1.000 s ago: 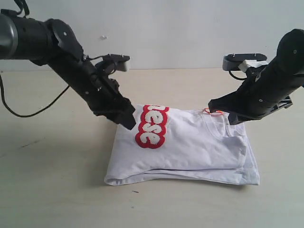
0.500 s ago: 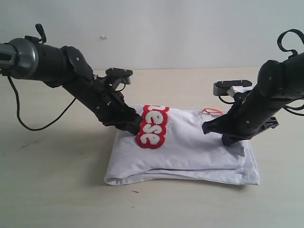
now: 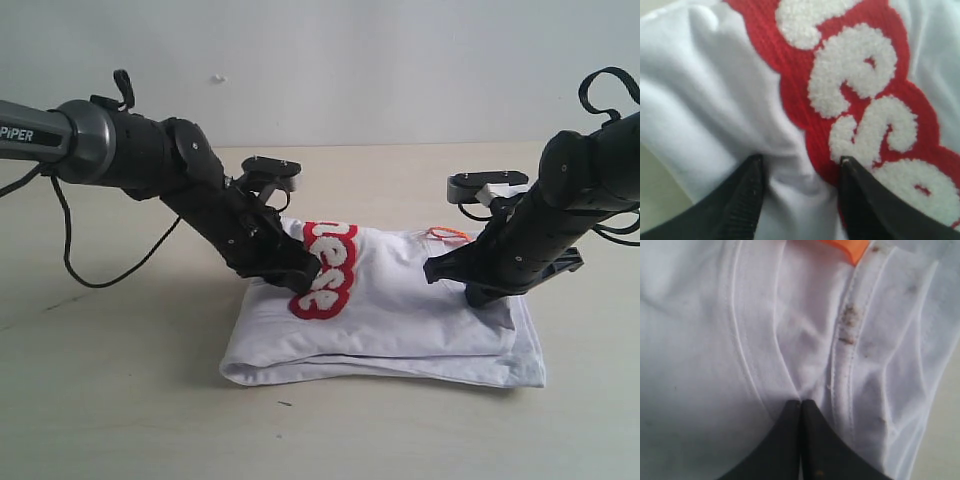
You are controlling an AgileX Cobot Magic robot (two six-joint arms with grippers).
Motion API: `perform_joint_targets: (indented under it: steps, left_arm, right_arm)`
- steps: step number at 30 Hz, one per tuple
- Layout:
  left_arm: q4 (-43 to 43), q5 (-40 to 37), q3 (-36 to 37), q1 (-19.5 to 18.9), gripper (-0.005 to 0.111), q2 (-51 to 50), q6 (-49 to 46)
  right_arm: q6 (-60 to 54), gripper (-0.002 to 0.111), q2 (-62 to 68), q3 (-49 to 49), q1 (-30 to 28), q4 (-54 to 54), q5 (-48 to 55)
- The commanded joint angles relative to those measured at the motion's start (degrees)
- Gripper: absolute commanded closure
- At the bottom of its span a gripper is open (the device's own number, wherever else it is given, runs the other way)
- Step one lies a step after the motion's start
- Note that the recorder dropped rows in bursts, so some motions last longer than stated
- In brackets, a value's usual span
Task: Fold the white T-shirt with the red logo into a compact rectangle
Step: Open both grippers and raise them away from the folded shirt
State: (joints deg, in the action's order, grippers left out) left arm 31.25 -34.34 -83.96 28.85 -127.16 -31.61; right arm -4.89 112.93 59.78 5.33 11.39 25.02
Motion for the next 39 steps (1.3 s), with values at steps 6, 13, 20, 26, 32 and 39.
perform_joint_targets:
  steps: [6,13,20,26,32,39]
  left_arm:
    - [-31.9,-2.7,0.8,-1.0,0.059,-2.5,25.5]
    - [-33.8,-6.9,0.8,-4.9,0.059,-2.5,27.8]
    - [-33.8,-10.0,0.8,-6.2,0.059,-2.5,27.8]
    - [-32.5,-14.0,0.8,-6.2,0.059,1.5,27.9]
    - [-32.4,-7.6,4.1,-6.2,0.065,14.8,30.1]
    - [-32.4,7.0,15.5,-6.2,0.076,28.6,31.6]
  right_arm:
    - [-1.1,0.108,-0.2,0.1,0.0,0.2,-1.4]
    - [-1.1,0.108,-2.7,0.1,0.0,0.4,-2.7]
    - [-1.1,0.108,-4.7,0.1,0.0,0.4,-3.8]
    - [-1.1,0.108,-4.9,0.1,0.0,0.3,-6.4]
    - [-1.0,0.108,-5.4,-0.3,0.0,-4.4,-11.3]
    - [-0.4,0.108,-12.3,-4.7,0.0,-4.8,-19.3]
